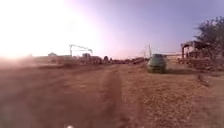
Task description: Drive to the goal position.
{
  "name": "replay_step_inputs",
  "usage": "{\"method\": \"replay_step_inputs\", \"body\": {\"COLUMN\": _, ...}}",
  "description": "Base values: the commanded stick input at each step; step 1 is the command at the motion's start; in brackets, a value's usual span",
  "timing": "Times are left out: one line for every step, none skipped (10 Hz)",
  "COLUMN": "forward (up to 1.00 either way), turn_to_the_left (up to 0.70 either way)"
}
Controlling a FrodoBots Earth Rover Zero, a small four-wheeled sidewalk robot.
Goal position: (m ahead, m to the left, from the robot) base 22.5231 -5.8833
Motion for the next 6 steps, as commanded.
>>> {"method": "replay_step_inputs", "body": {"forward": 0.69, "turn_to_the_left": 0.0}}
{"method": "replay_step_inputs", "body": {"forward": 0.69, "turn_to_the_left": 0.0}}
{"method": "replay_step_inputs", "body": {"forward": 0.69, "turn_to_the_left": 0.0}}
{"method": "replay_step_inputs", "body": {"forward": 0.69, "turn_to_the_left": 0.0}}
{"method": "replay_step_inputs", "body": {"forward": 0.69, "turn_to_the_left": 0.0}}
{"method": "replay_step_inputs", "body": {"forward": 0.69, "turn_to_the_left": 0.0}}
